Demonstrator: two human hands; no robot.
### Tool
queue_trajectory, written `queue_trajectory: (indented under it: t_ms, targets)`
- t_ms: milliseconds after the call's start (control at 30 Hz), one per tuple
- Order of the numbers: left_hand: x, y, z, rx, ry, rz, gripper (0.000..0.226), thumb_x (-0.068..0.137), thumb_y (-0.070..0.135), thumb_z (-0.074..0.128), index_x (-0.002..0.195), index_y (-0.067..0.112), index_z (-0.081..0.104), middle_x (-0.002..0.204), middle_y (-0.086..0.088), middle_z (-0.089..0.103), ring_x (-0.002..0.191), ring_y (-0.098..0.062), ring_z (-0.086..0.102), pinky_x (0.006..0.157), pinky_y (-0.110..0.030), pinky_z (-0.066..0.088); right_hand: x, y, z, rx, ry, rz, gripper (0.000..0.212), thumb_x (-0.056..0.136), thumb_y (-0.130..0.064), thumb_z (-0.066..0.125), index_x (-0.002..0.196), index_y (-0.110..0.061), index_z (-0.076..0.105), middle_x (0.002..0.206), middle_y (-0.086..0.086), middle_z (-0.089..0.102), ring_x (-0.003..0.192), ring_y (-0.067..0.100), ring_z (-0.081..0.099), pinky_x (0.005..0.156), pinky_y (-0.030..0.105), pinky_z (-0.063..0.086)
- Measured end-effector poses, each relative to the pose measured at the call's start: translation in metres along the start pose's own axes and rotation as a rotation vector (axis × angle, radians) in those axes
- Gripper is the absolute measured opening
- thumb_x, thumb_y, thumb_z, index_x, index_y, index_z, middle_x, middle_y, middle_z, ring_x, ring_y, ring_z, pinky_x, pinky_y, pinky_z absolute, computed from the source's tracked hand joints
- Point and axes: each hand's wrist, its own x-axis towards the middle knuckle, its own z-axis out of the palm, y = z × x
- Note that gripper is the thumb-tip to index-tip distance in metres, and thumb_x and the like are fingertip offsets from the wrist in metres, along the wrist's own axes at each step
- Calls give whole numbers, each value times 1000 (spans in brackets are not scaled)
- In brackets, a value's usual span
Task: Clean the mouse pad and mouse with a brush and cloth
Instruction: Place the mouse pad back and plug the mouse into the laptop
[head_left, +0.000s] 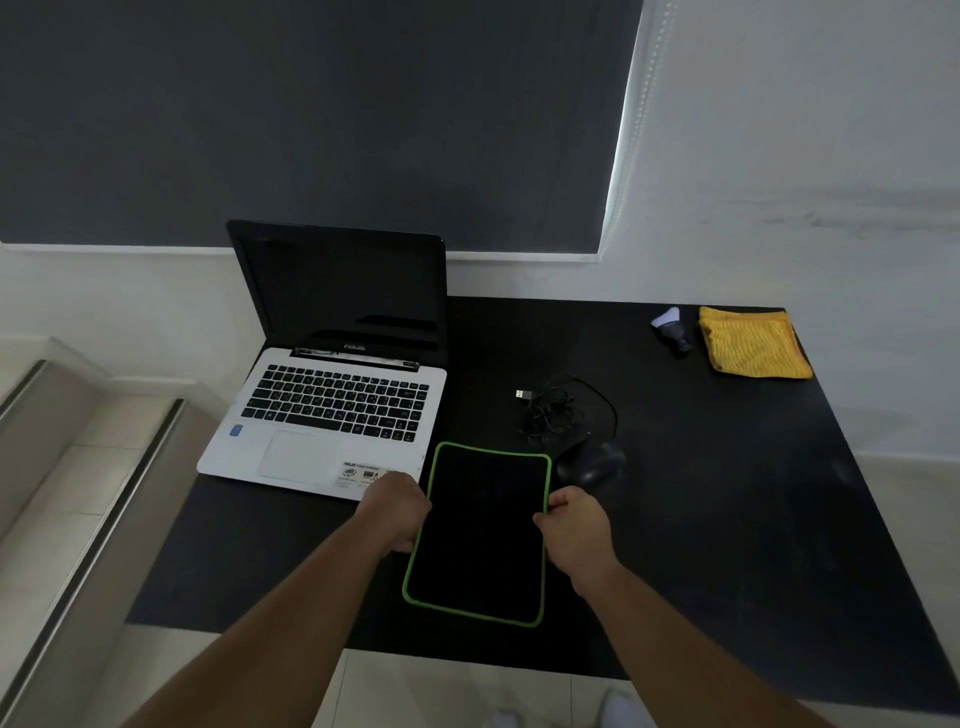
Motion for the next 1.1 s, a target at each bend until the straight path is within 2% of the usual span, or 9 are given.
queue_trajectory:
  t_ms: [233,333,433,500,600,700,867,967,1100]
  targets:
    - [18,-3,1,277,62,30,12,89,13,74,86,1,73,75,-18,75,65,-32,77,61,-48,66,7,4,-2,-237,-6,-79,10,82,-15,75,78,-12,67,73,2,70,65,16,68,60,36,61]
    - [17,0,0,454,113,97,21,91,24,75,80,7,68,69,-10,73,60,-25,74,59,-40,65,9,3,-6,-312,-12,-82,29,83,-24,76,66,-8,59,63,1,65,54,15,63,51,31,54]
    - [13,17,-1,572,191,188,29,94,34,69,77,13,58,76,-2,63,68,-17,61,55,-29,48,18,2,-16,-306,-4,-59,47,86,-31,75,53,-15,44,47,-3,46,42,13,47,45,28,41]
    - [14,40,4,593,185,284,29,97,40,64,82,16,56,88,-4,65,76,-18,57,64,-30,44,26,-3,-26,-224,56,-29,35,83,-34,77,73,-12,52,63,0,55,53,13,53,49,27,44]
    - [18,85,19,446,121,427,30,98,45,62,106,16,63,106,-5,68,89,-19,61,74,-31,47,41,-17,-40,-96,138,55,59,83,-41,78,118,-7,45,113,15,55,87,27,60,71,36,56]
    - [20,126,41,216,41,454,41,97,47,66,127,21,57,112,0,65,87,-13,61,71,-28,46,57,-28,-55,-79,165,108,70,87,-44,76,133,-7,37,133,23,40,84,23,48,73,36,49]
    - [43,149,80,267,-25,384,62,87,49,77,134,17,50,128,-6,62,113,-27,63,87,-35,52,82,-30,-64,-79,122,185,97,62,-67,78,133,-11,44,131,21,49,94,27,58,77,43,62]
    - [54,148,94,310,-12,353,76,79,50,83,139,21,45,134,-10,55,114,-32,62,95,-42,56,87,-31,-64,-104,76,192,102,53,-72,80,129,-11,47,129,18,45,86,26,58,71,46,65]
    - [65,146,104,328,40,362,65,80,43,86,133,26,52,127,-9,48,102,-29,61,79,-36,54,86,-32,-61,-170,24,165,100,61,-61,88,139,-20,41,133,17,29,81,26,57,75,44,64]
